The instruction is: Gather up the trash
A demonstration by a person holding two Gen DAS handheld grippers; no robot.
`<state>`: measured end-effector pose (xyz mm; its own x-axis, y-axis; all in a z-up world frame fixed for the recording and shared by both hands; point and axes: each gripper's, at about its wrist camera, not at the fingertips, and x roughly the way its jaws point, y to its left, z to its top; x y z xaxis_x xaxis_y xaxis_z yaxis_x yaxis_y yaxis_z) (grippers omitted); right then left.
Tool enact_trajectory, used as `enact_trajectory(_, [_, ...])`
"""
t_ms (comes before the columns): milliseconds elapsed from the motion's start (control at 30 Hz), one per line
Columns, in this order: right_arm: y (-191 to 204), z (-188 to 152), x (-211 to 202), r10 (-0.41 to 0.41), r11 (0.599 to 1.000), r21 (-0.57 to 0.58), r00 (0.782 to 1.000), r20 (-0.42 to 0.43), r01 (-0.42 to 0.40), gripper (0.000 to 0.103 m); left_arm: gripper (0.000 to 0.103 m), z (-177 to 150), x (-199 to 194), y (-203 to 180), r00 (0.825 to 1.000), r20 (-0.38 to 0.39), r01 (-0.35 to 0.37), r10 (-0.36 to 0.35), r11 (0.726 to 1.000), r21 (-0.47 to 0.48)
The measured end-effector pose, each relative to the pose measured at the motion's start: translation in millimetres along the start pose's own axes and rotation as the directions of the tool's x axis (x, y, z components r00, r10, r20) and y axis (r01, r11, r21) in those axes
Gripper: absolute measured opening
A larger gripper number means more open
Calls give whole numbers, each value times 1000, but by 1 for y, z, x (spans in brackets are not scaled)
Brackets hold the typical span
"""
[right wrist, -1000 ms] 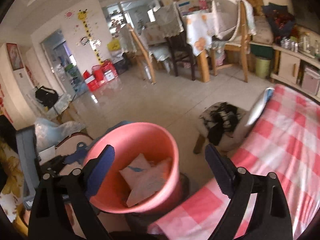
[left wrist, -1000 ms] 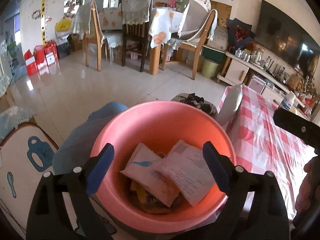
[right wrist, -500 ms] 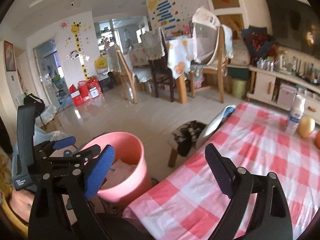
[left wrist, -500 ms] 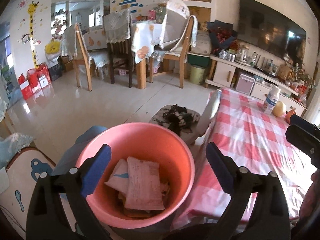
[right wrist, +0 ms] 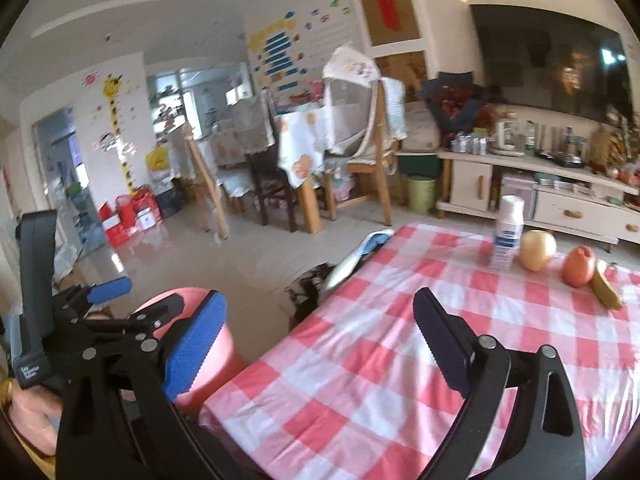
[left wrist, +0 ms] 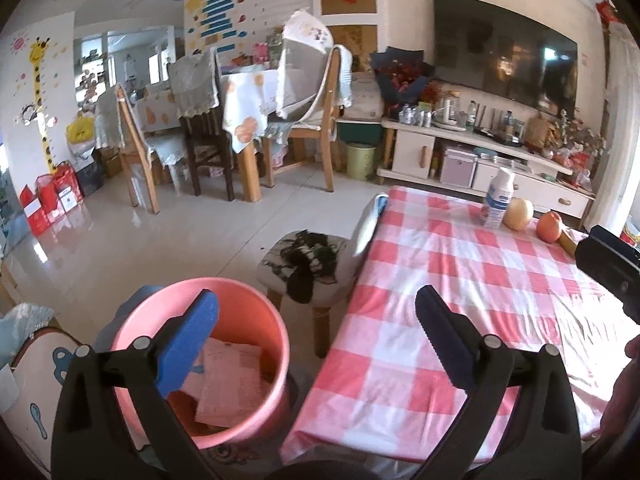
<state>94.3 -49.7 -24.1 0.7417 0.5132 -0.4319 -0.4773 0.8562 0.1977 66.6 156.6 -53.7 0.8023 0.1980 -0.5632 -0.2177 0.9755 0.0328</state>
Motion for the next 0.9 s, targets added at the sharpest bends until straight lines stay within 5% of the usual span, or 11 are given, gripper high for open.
enact_trajectory(500, [-68,1,-68,-150,987,67,983,105,144,93,99,13,-27,-93,995,49,84,-89,992,93])
enact_trajectory(900, [-105,-5,-123,-303,953,82,933,192,292,93,99,21,-52,-164,979,101,160,-176,976,151])
